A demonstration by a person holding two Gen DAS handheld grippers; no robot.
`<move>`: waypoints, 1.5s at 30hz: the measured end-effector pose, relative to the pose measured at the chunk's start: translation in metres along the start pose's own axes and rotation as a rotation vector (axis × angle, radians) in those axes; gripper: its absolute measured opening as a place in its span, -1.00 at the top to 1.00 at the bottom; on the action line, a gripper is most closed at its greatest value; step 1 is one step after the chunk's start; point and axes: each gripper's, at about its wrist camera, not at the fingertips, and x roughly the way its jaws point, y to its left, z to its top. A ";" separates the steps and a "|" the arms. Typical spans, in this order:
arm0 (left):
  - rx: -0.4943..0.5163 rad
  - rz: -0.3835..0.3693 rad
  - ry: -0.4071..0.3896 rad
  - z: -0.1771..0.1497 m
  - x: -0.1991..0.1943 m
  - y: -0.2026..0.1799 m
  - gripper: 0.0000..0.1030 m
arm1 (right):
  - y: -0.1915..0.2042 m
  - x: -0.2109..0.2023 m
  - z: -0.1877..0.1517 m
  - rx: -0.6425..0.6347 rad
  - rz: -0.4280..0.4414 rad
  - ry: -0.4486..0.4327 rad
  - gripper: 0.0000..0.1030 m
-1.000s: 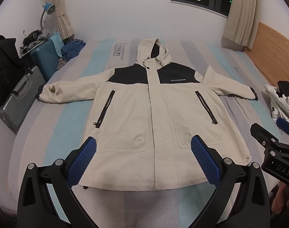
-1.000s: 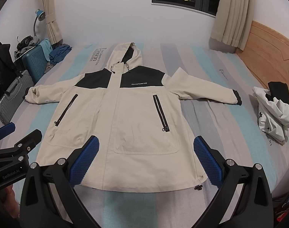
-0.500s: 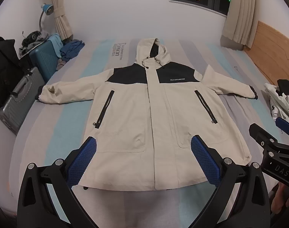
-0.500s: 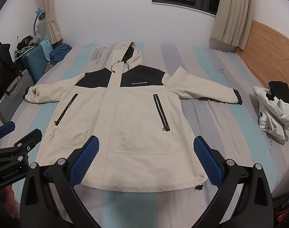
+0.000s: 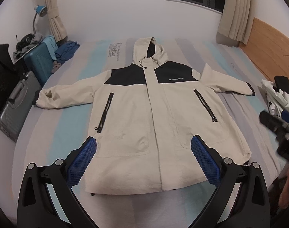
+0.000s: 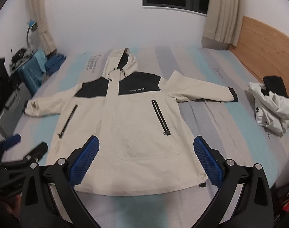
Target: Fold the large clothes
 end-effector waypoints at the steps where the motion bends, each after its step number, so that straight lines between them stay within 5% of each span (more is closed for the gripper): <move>1: 0.006 0.006 0.000 0.002 0.000 0.003 -0.88 | 0.002 0.000 0.003 0.002 0.003 -0.005 -0.86; 6: 0.032 0.049 0.019 0.020 0.028 0.020 -0.88 | 0.003 0.014 0.019 0.011 0.006 0.005 -0.86; 11: 0.004 0.057 0.075 0.045 0.083 0.034 -0.88 | -0.006 0.070 0.039 -0.001 0.021 0.056 -0.86; 20: -0.063 0.033 0.074 0.113 0.195 0.031 -0.88 | -0.028 0.238 0.101 -0.043 0.129 0.187 -0.86; 26: -0.076 0.089 0.120 0.158 0.270 0.023 -0.88 | -0.074 0.338 0.143 -0.097 0.084 0.208 -0.86; 31: -0.106 0.115 0.166 0.189 0.328 0.013 -0.88 | -0.154 0.399 0.171 -0.141 0.000 0.194 -0.86; 36: -0.049 0.136 0.201 0.206 0.383 -0.003 -0.88 | -0.280 0.451 0.182 -0.140 -0.132 0.253 -0.86; 40: -0.027 0.148 0.234 0.210 0.422 -0.007 -0.88 | -0.391 0.470 0.186 -0.067 -0.221 0.308 -0.86; 45: -0.026 0.173 0.243 0.210 0.457 -0.007 -0.88 | -0.481 0.484 0.170 0.030 -0.246 0.379 -0.86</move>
